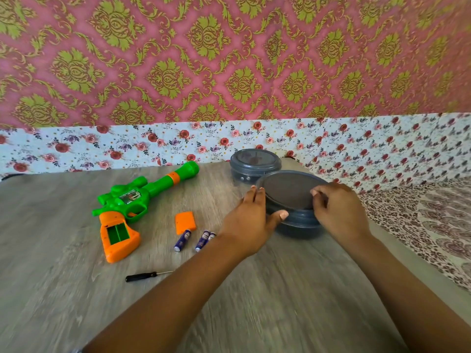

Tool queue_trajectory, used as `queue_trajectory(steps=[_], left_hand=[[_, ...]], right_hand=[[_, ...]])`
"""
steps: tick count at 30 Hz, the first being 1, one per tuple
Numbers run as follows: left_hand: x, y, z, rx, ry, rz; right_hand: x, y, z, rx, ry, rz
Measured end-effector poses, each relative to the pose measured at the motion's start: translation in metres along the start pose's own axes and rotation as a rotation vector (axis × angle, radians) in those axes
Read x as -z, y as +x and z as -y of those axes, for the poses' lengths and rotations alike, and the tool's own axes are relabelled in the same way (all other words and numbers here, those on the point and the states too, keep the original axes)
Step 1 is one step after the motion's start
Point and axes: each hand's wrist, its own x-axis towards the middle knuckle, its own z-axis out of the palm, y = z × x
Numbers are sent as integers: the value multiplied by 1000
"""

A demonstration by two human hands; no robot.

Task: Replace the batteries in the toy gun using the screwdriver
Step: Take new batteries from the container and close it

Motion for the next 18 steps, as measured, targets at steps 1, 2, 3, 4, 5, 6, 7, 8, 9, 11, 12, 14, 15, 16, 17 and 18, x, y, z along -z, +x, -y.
queue_trajectory(steps=[1,2,3,4,5,6,7,8,9,11,12,14,15,16,17,18], left_hand=[[6,-8,6,0,12,-38],[13,-14,13,6,30,-82],[21,-21,23,27,50,-129],[30,-27,34,61,70,-174],[38,-32,46,108,84,-216],[48,-38,59,166,96,-258],[57,-43,72,223,103,-297],[67,-50,85,282,117,-331],[76,-57,97,334,136,-356],[88,-71,117,397,175,-387],[91,-76,125,414,193,-394],[94,-86,139,462,244,-394],[94,-90,145,506,277,-386],[94,-93,151,575,307,-375],[94,-94,157,662,313,-350],[94,-95,163,757,295,-314]], right_hand=[[1,-3,8,60,-12,-42],[2,-7,17,126,-5,-59],[1,-10,29,191,23,-42],[0,-13,41,246,69,5],[-2,-16,53,293,113,74],[-6,-18,67,341,148,156],[-11,-20,78,382,164,239],[-18,-22,90,420,172,307],[-24,-24,100,443,179,357],[-36,-27,113,427,210,413],[-42,-28,117,400,226,437],[-49,-31,125,357,210,525],[-53,-32,127,350,181,568],[-57,-33,130,356,151,592],[-59,-34,132,354,125,603],[-61,-34,133,349,106,600]])
